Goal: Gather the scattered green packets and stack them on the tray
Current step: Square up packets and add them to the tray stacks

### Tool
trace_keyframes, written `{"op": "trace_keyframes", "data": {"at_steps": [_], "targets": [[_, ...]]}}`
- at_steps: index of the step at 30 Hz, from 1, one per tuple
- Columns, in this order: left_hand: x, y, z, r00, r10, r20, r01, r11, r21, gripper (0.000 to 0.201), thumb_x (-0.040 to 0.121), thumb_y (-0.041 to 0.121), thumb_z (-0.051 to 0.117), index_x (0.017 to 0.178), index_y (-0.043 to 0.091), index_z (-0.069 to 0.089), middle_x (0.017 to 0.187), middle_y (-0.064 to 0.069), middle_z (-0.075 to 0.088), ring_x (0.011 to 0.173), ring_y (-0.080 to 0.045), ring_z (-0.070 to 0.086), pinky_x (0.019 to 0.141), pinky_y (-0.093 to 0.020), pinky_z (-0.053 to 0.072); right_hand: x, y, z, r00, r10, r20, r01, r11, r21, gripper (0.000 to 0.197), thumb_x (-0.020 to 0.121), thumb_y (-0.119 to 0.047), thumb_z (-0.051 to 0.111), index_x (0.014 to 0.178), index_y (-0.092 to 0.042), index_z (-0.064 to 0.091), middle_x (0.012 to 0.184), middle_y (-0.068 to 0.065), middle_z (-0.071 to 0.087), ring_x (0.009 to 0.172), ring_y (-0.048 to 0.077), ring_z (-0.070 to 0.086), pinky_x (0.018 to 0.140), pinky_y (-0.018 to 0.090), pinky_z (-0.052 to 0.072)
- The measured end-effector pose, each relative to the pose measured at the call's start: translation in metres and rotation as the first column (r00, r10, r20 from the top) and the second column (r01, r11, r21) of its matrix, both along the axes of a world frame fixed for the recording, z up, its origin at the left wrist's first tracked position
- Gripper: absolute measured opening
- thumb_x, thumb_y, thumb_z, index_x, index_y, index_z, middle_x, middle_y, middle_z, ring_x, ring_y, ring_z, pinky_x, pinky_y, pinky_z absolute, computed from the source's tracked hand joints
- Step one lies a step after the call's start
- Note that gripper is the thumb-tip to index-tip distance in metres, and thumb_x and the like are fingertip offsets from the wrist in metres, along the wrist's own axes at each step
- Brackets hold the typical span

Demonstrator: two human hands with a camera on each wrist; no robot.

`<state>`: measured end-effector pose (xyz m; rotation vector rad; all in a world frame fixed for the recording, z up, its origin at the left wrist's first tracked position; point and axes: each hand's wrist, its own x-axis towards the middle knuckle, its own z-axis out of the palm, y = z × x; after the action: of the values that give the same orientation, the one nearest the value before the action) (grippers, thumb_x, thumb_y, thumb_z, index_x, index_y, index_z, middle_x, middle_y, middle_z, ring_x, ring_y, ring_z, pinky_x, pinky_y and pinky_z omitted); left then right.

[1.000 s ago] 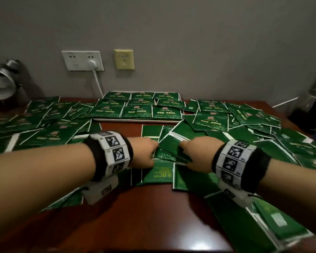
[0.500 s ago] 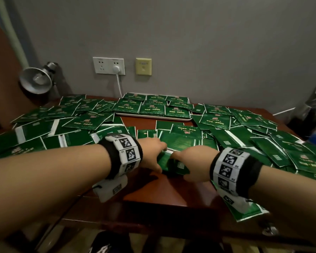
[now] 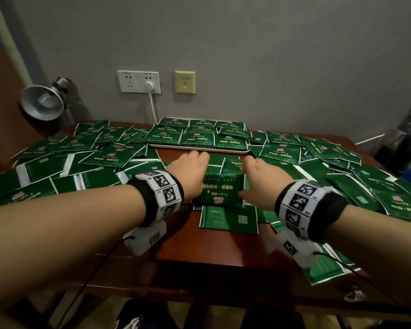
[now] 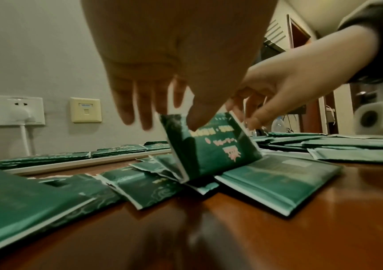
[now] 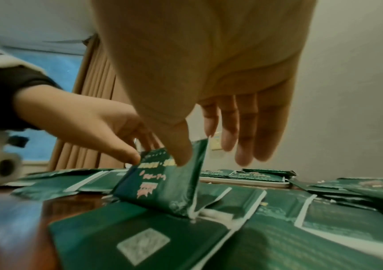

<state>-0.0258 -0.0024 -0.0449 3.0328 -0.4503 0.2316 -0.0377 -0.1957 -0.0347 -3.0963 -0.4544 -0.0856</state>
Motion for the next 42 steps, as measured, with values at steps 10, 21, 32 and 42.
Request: {"op": "trace_keyframes", "data": {"at_steps": [10,21,32,42], "targets": [[0.003,-0.022,-0.02,0.985,-0.041,0.167,0.019,0.991,0.133,0.044,0.078,0.019,0.067,0.115,0.016,0.042,0.116,-0.007,0.042,0.109,-0.028,0.042,0.08,-0.036,0.041,-0.017,0.014,-0.024,0.989,0.012,0.146,0.002,0.995,-0.099,0.066,0.077,-0.043,0.075,0.117,-0.015,0.029,0.112,0.006,0.043,0.094,0.026,0.056,0.066,0.033,0.044],[0.014,-0.027,-0.016,0.92,-0.336,-0.201,0.391,0.827,0.404,0.043,0.091,0.026,0.057,0.131,0.019,0.043,0.12,-0.007,0.049,0.105,-0.031,0.058,0.076,-0.043,0.052,-0.028,0.014,-0.018,0.96,0.214,-0.182,-0.264,0.908,-0.325,0.056,0.081,-0.046,0.066,0.122,-0.015,0.043,0.113,0.009,0.053,0.096,0.03,0.061,0.076,0.038,0.052],[0.046,0.022,-0.017,0.956,-0.027,-0.293,0.03,1.0,0.007,0.042,0.083,0.007,0.056,0.121,0.027,0.056,0.119,-0.003,0.053,0.102,-0.023,0.056,0.087,-0.041,0.052,-0.014,0.035,-0.024,0.929,0.339,-0.151,-0.367,0.777,-0.512,0.063,0.077,-0.018,0.071,0.126,-0.013,0.032,0.101,0.007,0.055,0.072,0.024,0.055,0.053,0.031,0.04],[0.064,-0.009,-0.011,0.95,-0.078,-0.304,0.155,0.959,0.238,0.043,0.086,0.028,0.062,0.125,0.017,0.047,0.114,-0.013,0.048,0.093,-0.032,0.059,0.069,-0.033,0.046,0.041,0.036,0.006,0.992,0.126,0.008,-0.117,0.938,-0.327,0.013,0.082,-0.031,0.052,0.093,-0.025,0.058,0.075,-0.003,0.051,0.072,0.025,0.051,0.062,0.029,0.04]]}}
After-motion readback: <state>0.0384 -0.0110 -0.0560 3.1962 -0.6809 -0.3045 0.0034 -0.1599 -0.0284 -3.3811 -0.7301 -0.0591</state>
